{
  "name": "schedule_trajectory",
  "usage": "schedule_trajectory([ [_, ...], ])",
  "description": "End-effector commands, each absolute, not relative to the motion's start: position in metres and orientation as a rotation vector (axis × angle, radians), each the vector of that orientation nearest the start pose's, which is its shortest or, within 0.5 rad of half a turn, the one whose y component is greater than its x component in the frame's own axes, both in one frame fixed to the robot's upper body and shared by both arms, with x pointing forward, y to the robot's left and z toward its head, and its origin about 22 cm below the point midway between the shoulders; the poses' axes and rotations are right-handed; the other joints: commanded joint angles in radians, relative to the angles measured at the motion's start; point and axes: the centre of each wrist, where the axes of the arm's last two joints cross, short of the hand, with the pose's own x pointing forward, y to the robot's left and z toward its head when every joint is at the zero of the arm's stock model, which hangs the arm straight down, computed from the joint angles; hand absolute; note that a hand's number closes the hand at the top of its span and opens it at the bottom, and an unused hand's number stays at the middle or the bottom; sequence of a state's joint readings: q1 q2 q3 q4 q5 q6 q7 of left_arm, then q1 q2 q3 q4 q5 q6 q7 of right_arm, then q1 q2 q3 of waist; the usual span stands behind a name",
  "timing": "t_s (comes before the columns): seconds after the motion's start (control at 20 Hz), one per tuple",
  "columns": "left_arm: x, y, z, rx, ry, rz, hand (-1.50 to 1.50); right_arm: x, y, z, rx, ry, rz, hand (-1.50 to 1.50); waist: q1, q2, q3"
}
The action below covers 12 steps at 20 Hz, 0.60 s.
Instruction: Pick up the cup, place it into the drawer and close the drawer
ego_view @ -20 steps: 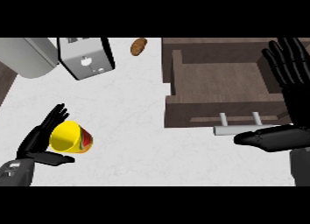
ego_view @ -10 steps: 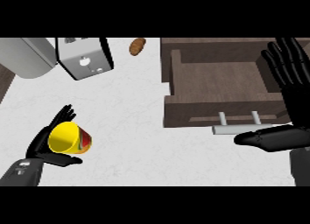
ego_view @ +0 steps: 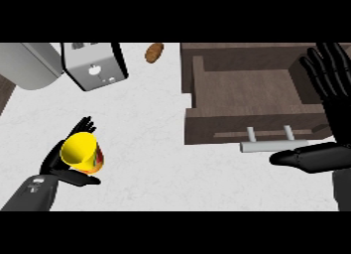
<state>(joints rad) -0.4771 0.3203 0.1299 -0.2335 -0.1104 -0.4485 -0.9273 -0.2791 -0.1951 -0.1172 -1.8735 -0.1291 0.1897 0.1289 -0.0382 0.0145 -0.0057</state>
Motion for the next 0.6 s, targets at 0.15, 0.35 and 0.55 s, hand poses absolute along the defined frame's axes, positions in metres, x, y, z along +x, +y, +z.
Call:
schedule_trajectory([
  [0.15, 0.289, 0.327, -0.119, -0.523, -1.745, -0.183, 1.50, 0.270, -0.255, 0.154, 0.080, -2.004, 0.295, -1.50, 0.001, -0.003, -0.001],
  [0.35, 0.278, 0.323, -0.127, -0.263, -1.917, -0.198, 1.50, 0.273, -0.270, 0.153, 0.061, -2.004, 0.278, -1.50, 0.003, 0.000, 0.000],
  [0.55, 0.290, 0.315, -0.121, -0.348, -1.976, -0.116, 1.50, 0.270, -0.259, 0.152, 0.069, -2.004, 0.268, -1.50, 0.008, -0.004, 0.001],
])
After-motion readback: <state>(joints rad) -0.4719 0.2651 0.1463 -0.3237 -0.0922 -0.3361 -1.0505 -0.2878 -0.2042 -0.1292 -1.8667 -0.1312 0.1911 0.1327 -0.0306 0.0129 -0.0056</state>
